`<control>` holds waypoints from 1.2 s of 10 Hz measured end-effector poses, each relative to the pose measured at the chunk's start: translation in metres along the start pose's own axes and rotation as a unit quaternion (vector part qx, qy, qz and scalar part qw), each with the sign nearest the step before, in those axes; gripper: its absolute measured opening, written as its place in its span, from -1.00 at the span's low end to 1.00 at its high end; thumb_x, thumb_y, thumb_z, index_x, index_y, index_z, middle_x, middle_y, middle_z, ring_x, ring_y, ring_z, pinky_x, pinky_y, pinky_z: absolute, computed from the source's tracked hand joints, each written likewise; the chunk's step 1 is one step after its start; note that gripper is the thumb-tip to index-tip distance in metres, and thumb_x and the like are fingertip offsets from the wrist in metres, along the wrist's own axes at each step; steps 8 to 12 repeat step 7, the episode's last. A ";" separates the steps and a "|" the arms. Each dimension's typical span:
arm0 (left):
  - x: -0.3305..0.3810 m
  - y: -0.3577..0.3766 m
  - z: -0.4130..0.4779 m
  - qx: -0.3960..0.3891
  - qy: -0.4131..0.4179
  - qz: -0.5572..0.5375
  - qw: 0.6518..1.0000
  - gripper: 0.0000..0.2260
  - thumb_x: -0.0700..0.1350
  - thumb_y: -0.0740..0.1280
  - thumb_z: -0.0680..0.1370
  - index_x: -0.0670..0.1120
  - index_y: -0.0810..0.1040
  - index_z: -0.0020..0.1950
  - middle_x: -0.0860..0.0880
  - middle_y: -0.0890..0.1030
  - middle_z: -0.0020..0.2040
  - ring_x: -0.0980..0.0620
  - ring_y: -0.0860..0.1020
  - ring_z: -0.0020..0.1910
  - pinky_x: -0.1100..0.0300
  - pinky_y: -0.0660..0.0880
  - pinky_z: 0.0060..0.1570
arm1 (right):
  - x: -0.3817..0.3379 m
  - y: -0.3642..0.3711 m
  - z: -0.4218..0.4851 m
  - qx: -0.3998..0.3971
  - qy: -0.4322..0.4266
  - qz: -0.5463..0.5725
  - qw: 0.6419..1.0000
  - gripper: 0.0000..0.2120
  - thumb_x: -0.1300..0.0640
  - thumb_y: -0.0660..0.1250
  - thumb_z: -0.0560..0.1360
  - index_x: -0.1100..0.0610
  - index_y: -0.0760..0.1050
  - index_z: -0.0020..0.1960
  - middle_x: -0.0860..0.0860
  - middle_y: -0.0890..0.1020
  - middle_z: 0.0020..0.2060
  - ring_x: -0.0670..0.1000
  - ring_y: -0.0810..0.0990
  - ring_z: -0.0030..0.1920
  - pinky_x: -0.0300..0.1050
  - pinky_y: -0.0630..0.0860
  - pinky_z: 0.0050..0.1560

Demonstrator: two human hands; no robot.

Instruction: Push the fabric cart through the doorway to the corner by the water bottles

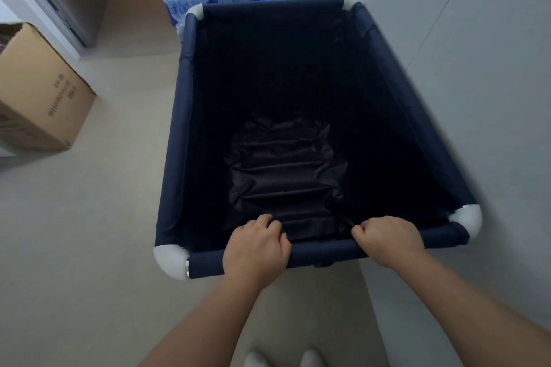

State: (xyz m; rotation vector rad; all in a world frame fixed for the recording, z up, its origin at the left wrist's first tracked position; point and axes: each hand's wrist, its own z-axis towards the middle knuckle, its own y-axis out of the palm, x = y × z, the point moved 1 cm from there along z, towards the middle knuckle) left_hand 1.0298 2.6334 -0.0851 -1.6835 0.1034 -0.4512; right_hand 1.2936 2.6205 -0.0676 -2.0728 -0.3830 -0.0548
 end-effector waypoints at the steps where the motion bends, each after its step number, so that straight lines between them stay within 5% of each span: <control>1: 0.002 -0.001 -0.002 0.006 -0.017 0.010 1.000 -0.58 0.11 -0.03 0.58 -0.01 0.59 0.00 0.01 0.61 0.11 -0.02 0.56 -0.06 0.04 0.46 -0.06 | -0.001 0.000 -0.002 0.020 0.059 0.088 0.994 -0.79 0.04 0.06 0.57 0.05 0.42 -0.13 -0.03 0.50 -0.28 0.07 0.41 -0.31 -0.07 0.23 -0.44; 2: 0.006 -0.003 -0.005 0.016 -0.052 0.035 0.998 -0.60 0.14 0.00 0.59 -0.01 0.57 -0.03 0.01 0.61 0.06 -0.04 0.55 -0.04 0.01 0.46 0.04 | -0.001 0.003 -0.005 0.079 0.143 0.199 0.966 -0.59 -0.11 0.04 0.58 0.01 0.51 -0.28 -0.08 0.50 -0.41 0.01 0.47 -0.37 -0.08 0.29 -0.41; 4: 0.009 -0.023 -0.033 0.020 -0.130 0.038 0.991 -0.64 0.13 0.07 0.66 -0.05 0.57 0.03 -0.04 0.61 0.15 -0.08 0.56 0.07 0.01 0.44 0.11 | 0.002 0.010 -0.010 0.140 0.134 0.226 0.955 -0.56 -0.14 0.05 0.60 0.00 0.42 -0.36 -0.09 0.51 -0.47 -0.07 0.45 -0.45 -0.11 0.25 -0.46; 7: -0.024 -0.097 -0.075 0.063 -0.151 0.041 0.986 -0.74 0.06 0.14 0.66 -0.06 0.54 0.03 -0.01 0.57 0.11 -0.10 0.55 -0.02 -0.02 0.49 -0.12 | -0.023 -0.027 -0.056 0.302 0.048 0.325 0.895 -0.78 0.00 0.34 0.57 0.11 0.61 0.11 0.00 0.68 -0.04 0.05 0.62 -0.07 0.00 0.52 0.00; 12: -0.024 -0.097 -0.075 0.063 -0.151 0.041 0.986 -0.74 0.06 0.14 0.66 -0.06 0.54 0.03 -0.01 0.57 0.11 -0.10 0.55 -0.02 -0.02 0.49 -0.12 | -0.023 -0.027 -0.056 0.302 0.048 0.325 0.895 -0.78 0.00 0.34 0.57 0.11 0.61 0.11 0.00 0.68 -0.04 0.05 0.62 -0.07 0.00 0.52 0.00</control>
